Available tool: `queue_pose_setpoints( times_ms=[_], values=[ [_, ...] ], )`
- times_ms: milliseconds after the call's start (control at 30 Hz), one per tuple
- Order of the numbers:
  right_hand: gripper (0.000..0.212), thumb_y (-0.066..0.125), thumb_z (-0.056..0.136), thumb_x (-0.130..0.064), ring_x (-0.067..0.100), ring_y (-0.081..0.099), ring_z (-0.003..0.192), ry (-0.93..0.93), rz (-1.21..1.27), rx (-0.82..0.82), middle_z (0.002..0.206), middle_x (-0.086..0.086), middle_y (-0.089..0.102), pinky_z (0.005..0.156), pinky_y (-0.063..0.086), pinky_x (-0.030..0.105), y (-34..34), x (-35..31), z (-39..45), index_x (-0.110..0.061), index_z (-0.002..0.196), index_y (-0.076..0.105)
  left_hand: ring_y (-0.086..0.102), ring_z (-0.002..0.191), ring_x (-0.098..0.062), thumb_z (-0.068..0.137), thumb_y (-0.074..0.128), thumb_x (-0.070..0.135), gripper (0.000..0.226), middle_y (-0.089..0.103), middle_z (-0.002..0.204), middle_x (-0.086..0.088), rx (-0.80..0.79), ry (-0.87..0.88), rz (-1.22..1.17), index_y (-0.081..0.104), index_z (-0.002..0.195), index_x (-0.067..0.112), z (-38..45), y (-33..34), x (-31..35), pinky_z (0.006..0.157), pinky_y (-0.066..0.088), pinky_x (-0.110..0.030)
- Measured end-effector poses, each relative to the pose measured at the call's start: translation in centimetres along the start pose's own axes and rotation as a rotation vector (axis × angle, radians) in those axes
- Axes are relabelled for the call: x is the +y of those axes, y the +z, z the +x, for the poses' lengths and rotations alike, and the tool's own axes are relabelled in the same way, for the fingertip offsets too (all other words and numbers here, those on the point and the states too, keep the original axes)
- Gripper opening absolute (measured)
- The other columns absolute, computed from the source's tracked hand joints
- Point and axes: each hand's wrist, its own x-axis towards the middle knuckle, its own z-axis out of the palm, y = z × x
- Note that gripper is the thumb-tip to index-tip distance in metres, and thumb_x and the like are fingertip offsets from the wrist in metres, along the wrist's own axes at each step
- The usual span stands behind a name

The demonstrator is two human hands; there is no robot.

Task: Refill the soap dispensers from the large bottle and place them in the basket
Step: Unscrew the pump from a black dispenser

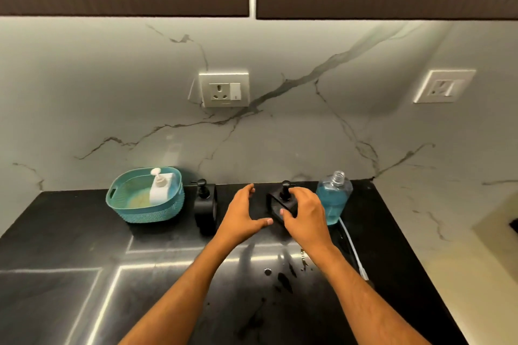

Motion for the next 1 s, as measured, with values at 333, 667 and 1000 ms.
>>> queue_pose_setpoints(
  times_ms=[333, 667, 1000],
  values=[
    [0.08, 0.081, 0.084, -0.023, 0.028, 0.042, 0.142, 0.235, 0.026, -0.097, 0.147, 0.011, 0.051, 0.117, 0.034, 0.034, 1.6, 4.7, 0.8, -0.006, 0.152, 0.041, 0.026, 0.156, -0.028, 0.074, 0.095, 0.027, 0.122, 0.026, 0.167, -0.015, -0.112, -0.092, 0.046, 0.016, 0.164, 0.004, 4.2, 5.3, 0.5, 0.117, 0.02, -0.023],
    [0.05, 0.085, 0.076, -0.021, 0.021, 0.064, 0.108, 0.283, 0.088, -0.089, 0.112, 0.001, 0.067, 0.093, 0.05, 0.031, 4.2, 6.3, 2.2, -0.017, 0.121, 0.062, 0.02, 0.157, -0.032, 0.074, 0.09, 0.02, 0.123, 0.021, 0.165, -0.019, -0.108, -0.112, 0.076, 0.007, 0.163, -0.001, 5.9, 8.1, -1.4, 0.127, 0.024, -0.039],
    [0.044, 0.088, 0.069, -0.035, 0.008, 0.062, 0.087, 0.19, 0.139, 0.038, 0.096, -0.009, 0.067, 0.079, 0.051, 0.022, 3.5, 2.9, -1.6, -0.024, 0.104, 0.064, 0.027, 0.152, -0.026, 0.078, 0.081, 0.008, 0.106, 0.026, 0.161, -0.011, 0.038, -0.012, 0.016, 0.016, 0.162, 0.006, 2.5, 7.2, -1.7, 0.121, 0.022, -0.027]
  ],
)
